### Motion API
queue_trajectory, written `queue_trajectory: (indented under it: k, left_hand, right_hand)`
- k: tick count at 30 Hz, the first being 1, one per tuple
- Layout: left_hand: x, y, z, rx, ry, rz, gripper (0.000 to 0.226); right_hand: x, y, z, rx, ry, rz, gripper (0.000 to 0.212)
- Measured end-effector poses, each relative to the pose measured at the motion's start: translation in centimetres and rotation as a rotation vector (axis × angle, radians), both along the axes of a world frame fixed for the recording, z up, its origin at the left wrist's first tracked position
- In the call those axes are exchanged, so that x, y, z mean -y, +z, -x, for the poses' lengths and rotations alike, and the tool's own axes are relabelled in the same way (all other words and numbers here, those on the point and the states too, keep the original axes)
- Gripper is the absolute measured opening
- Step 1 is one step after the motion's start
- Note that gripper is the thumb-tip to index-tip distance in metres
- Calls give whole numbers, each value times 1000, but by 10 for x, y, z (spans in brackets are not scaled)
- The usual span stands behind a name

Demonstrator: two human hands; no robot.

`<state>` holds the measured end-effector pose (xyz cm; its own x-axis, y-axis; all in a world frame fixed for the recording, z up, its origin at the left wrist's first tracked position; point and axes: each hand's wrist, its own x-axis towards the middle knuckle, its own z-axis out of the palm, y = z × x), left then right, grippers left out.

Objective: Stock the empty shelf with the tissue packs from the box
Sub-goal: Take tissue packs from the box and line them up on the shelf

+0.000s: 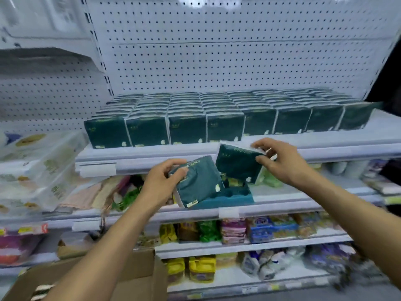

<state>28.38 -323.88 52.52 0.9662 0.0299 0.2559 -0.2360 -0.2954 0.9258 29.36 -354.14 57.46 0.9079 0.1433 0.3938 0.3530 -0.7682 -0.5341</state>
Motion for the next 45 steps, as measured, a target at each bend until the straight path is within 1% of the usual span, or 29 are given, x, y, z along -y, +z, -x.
queue_trajectory:
  k: [3,6,8,13,17,25,30,33,35,37,38,39,40,41,43,44,45]
  left_hand:
    - [40,14,-10,29,12,22,14]
    - [65,20,-17,2,21,38,12]
    - [74,25,-23,-7,30,16,12]
    - [87,43,-47,40,15,-26,12]
    - [94,49,-65,42,17,-48,11]
    - [96,52,-80,17,6,-49,10]
    - [96,55,-85,11,-7,-16,11]
    - [96,59,-86,13,-25,8,11]
    - [96,62,-88,8,-46,20,11]
    - [95,66,-91,-2,-75,-7,10]
    - [95,68,-94,2,-91,-48,10]
    - [97,70,-96,12,-108,-84,11]
    - [99,73,-97,28,-128,-102,12]
    - [103,76,-97,49,-148,-103,13]
    - [113,80,-95,103,-181,-75,16]
    - [120,82,-95,132,-193,-57,17]
    - [127,83,-94,156,-200,-51,16]
  right_hand:
    - [43,25,-20,53,40,-42,26]
    - [74,43,-41,86,61,-82,25]
    - [90,50,-57,93,46,-64,26]
    - [118,49,-92,107,-30,14,28]
    - [114,36,-112,105,-39,128,28]
    - [94,27,-135,150,-75,134,30]
    - [87,26,-140,190,-78,148,32]
    - [87,25,-138,223,-127,201,33]
    - [86,26,-134,280,-187,267,38]
    - [79,28,-130,385,-207,321,44]
    - [74,29,-127,466,-194,315,44]
    - [68,30,-123,519,-165,266,42]
    - [60,33,-117,493,-108,160,39]
    - [52,36,-108,379,-30,14,38]
    - [40,40,-90,57,166,-253,43]
    - [40,39,-85,-63,229,-324,47]
    - [41,39,-80,-128,265,-369,50]
